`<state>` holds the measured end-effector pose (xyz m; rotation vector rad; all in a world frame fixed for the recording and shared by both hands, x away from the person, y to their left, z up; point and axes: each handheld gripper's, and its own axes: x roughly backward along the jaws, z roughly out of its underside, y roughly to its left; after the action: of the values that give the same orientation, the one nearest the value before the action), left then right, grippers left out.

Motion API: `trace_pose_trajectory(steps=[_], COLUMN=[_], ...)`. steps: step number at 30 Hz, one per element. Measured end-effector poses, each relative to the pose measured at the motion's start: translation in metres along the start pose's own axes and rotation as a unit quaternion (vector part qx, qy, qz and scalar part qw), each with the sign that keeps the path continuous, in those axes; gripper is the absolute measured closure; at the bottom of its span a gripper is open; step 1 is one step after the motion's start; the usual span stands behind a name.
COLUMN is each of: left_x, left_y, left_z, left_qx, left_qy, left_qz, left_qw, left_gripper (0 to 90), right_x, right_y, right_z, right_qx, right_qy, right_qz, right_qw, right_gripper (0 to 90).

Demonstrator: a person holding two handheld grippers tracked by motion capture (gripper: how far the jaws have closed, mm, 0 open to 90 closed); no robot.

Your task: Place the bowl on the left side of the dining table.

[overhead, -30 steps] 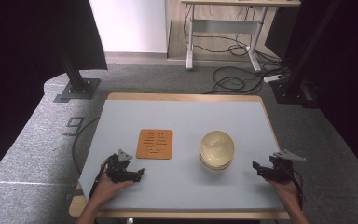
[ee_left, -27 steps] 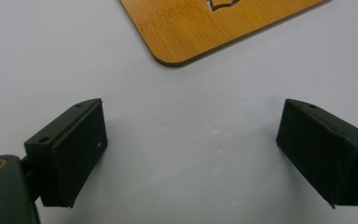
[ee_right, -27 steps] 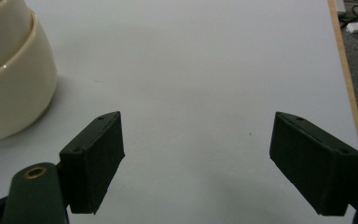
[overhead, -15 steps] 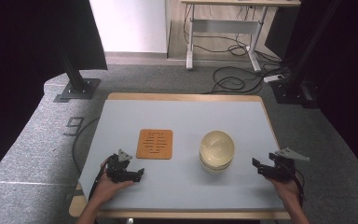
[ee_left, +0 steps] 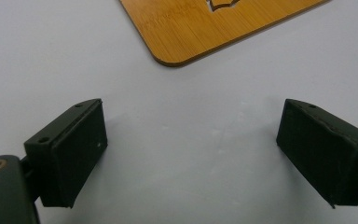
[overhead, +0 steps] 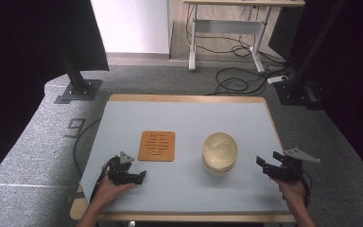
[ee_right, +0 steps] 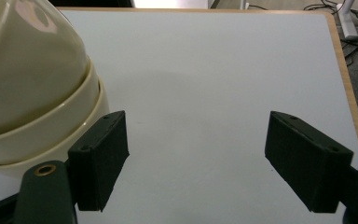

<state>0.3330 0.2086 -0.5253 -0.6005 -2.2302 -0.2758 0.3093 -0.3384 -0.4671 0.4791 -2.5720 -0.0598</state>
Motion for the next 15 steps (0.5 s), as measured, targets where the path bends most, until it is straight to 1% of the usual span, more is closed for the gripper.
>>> trace_pose_trajectory(steps=[7, 11, 15], left_x=[0.0, 0.0, 0.0], left_y=[0.0001, 0.0, 0.0], left_z=[0.0, 0.0, 0.0], left_qx=[0.0, 0.0, 0.0], left_qy=[0.0, 0.0, 0.0], left_qz=[0.0, 0.0, 0.0], left_qw=[1.0, 1.0, 1.0], left_gripper=[8.4, 8.5, 8.4], right_x=[0.0034, 0.0054, 0.0079], right_y=[0.0005, 0.0025, 0.007], right_z=[-0.0032, -0.0058, -0.0098], right_qx=[0.003, 0.002, 0.007], right_qy=[0.0, 0.002, 0.0], right_qz=[0.001, -0.004, -0.01], right_qw=[1.0, 1.0, 0.9999], right_gripper=[22.2, 22.2, 22.2])
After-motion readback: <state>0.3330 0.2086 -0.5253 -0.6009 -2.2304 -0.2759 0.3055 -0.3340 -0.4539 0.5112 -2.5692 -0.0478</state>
